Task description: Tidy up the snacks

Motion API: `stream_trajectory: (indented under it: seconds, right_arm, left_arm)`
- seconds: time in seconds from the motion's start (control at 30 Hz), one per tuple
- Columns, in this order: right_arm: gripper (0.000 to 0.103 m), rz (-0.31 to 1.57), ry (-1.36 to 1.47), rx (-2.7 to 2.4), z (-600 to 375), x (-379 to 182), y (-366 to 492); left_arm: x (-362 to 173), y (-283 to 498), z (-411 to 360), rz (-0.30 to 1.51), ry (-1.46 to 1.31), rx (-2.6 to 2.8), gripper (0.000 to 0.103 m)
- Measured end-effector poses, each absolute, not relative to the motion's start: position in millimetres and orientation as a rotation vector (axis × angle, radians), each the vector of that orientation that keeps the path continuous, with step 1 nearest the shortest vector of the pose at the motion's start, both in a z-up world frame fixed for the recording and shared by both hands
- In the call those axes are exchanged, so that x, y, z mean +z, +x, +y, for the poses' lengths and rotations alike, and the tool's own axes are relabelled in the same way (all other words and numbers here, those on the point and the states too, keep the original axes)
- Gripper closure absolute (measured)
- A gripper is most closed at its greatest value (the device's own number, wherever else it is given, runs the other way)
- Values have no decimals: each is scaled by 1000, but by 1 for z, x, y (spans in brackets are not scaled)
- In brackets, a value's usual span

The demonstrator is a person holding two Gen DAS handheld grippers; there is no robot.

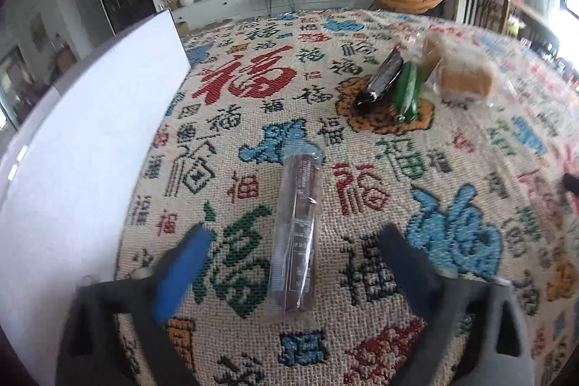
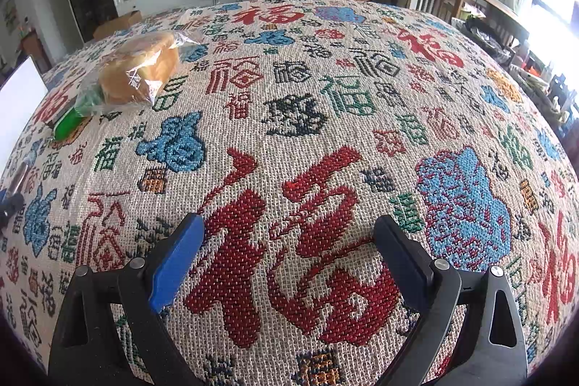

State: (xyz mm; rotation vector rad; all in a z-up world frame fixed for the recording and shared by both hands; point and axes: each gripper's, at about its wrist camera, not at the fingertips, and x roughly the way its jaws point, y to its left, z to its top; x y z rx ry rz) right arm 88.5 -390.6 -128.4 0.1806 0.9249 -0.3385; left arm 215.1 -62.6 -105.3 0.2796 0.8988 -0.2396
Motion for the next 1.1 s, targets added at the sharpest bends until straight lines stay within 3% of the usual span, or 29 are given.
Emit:
stream_trajectory:
  seconds: [1.1]
  right_arm:
    - [4, 930, 187, -338, -403, -131, 108]
  left_arm:
    - [-111, 226, -51, 961, 173, -290, 0]
